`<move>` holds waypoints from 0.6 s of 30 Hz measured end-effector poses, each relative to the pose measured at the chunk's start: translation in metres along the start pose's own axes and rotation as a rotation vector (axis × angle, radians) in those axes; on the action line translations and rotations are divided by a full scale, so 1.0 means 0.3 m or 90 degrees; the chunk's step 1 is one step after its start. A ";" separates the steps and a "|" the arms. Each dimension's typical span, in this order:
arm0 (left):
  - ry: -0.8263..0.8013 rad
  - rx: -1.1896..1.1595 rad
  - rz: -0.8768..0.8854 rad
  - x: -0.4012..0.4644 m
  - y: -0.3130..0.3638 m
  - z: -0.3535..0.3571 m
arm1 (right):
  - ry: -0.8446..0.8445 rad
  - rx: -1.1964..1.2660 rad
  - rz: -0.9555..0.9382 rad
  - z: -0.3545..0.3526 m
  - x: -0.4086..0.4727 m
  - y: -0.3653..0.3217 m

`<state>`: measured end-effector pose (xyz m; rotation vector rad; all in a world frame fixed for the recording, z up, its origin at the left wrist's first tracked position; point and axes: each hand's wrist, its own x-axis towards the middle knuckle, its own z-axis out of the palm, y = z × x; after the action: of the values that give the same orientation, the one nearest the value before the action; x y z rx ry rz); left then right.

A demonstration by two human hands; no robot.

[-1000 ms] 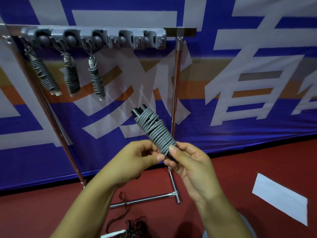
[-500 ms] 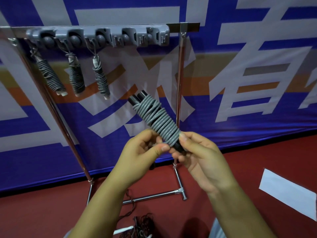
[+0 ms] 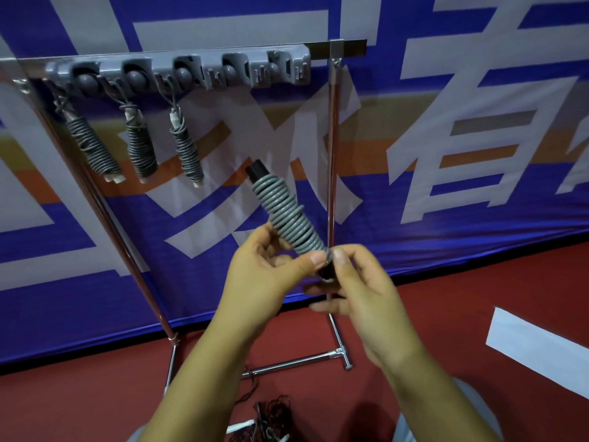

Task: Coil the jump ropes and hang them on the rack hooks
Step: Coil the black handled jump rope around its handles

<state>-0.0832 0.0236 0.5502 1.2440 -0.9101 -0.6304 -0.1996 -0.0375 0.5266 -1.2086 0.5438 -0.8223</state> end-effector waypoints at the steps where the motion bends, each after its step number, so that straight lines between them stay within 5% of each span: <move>1: 0.012 -0.013 -0.009 -0.001 0.007 0.005 | 0.004 -0.035 -0.052 -0.001 -0.008 0.004; 7: -0.010 -0.091 -0.074 -0.002 0.008 0.019 | 0.071 -0.135 -0.174 0.006 -0.026 -0.002; 13: -0.151 -0.037 -0.124 0.002 0.019 -0.043 | 0.113 0.024 -0.110 -0.001 -0.034 -0.032; 18: -0.160 0.023 -0.169 0.008 0.013 -0.069 | 0.123 0.128 -0.011 -0.008 -0.018 -0.044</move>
<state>-0.0646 0.0332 0.5532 1.3505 -0.9725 -1.0019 -0.2081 -0.0362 0.5384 -0.9564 0.5927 -0.9908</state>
